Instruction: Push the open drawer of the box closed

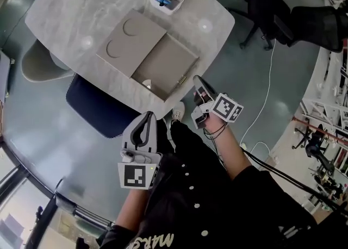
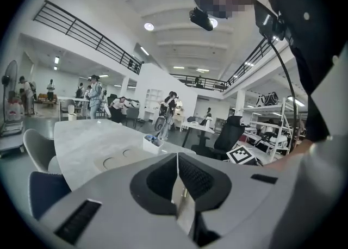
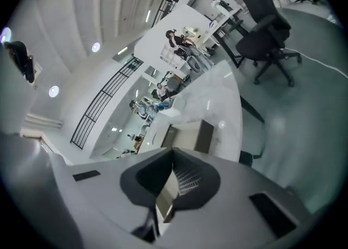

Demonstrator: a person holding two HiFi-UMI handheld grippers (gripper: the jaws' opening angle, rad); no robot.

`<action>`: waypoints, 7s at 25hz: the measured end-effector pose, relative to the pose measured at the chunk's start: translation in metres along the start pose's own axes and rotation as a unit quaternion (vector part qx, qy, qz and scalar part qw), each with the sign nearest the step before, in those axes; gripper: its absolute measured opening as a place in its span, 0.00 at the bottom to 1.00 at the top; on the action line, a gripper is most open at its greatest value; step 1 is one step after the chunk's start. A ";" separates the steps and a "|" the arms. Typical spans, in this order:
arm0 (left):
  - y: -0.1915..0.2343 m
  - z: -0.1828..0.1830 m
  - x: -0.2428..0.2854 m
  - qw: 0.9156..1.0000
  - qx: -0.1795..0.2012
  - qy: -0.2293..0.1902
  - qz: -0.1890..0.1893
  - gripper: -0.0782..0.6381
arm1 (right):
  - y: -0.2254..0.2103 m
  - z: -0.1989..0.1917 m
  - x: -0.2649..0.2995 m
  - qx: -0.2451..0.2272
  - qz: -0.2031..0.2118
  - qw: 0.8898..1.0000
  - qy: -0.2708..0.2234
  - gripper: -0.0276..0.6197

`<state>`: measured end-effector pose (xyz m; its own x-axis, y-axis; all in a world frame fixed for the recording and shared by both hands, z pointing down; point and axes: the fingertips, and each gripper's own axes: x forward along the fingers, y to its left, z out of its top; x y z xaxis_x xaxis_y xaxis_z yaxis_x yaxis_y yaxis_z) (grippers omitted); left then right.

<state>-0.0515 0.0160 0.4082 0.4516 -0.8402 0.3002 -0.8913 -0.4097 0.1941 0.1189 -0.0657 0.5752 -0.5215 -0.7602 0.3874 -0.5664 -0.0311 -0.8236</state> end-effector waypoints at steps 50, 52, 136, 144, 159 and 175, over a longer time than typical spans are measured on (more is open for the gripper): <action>0.023 -0.036 0.023 0.998 -0.049 0.044 0.021 0.14 | -0.024 -0.065 0.062 0.068 -0.024 0.991 0.114 0.09; 0.026 -0.038 0.022 0.997 -0.054 0.051 0.027 0.14 | -0.019 -0.065 0.067 0.068 -0.018 0.991 0.115 0.09; 0.072 0.131 0.003 0.990 0.021 -0.127 0.057 0.14 | 0.231 0.099 -0.025 -0.377 0.086 0.918 -0.088 0.04; 0.071 0.153 -0.003 0.986 0.034 -0.152 0.064 0.13 | 0.262 0.128 -0.064 -0.405 0.092 0.893 -0.172 0.04; 0.053 0.160 -0.004 0.983 0.057 -0.165 0.058 0.14 | 0.281 0.152 -0.098 -0.440 0.090 0.854 -0.263 0.04; 0.049 0.162 -0.010 0.983 0.068 -0.164 0.054 0.14 | 0.289 0.135 -0.089 -0.502 0.068 0.825 -0.249 0.04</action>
<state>-0.1059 -0.0533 0.2637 0.3370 -0.9415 -0.0094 -0.9404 -0.3371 0.0451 0.0879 -0.0950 0.2470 -0.4383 -0.8928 -0.1040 -0.8981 0.4397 0.0108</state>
